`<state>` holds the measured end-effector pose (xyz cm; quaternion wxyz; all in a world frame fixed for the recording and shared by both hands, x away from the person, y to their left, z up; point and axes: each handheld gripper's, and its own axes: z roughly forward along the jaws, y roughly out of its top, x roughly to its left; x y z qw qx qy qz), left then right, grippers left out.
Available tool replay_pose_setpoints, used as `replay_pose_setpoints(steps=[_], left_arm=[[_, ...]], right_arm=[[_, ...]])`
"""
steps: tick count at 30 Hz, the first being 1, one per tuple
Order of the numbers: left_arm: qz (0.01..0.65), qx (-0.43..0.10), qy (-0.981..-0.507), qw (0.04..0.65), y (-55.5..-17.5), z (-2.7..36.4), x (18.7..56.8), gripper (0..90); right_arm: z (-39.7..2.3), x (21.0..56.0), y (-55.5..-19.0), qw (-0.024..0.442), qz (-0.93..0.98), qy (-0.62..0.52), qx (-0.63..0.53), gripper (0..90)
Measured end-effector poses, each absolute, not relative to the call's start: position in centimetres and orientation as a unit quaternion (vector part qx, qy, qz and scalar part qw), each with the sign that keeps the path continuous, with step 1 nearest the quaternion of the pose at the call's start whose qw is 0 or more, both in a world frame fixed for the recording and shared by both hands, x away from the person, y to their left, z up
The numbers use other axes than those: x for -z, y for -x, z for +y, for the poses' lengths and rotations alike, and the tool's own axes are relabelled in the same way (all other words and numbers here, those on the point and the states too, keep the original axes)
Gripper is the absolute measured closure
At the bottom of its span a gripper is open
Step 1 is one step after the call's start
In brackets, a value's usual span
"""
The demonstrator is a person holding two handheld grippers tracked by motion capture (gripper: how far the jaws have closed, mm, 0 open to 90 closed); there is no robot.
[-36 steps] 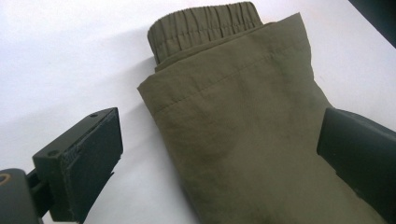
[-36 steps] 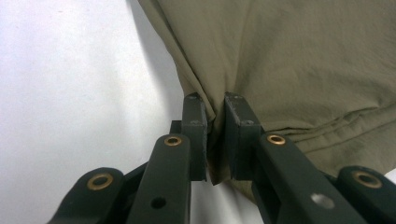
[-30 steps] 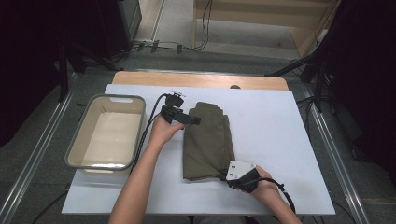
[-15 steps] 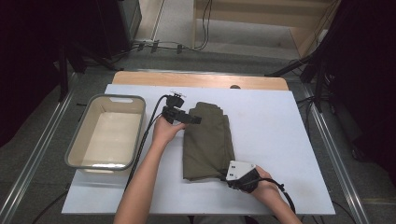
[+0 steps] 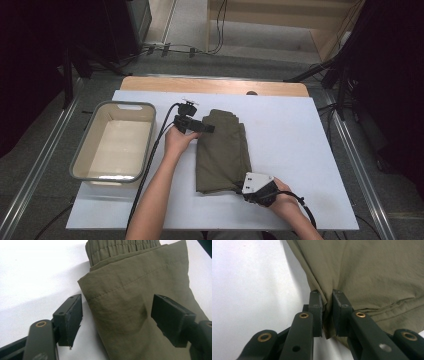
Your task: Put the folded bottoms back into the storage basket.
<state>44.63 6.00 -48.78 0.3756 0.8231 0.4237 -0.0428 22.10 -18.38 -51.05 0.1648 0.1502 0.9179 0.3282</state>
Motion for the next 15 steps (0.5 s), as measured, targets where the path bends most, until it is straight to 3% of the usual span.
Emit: replay_pose_setpoints(steps=[15], left_arm=[[0.415, 0.044, -0.832, 0.365, -44.54, 5.38, 49.75, 35.5]], right_arm=[[-18.41, 51.08, -22.13, 0.164, 0.917, -0.150, -0.330, 76.8]])
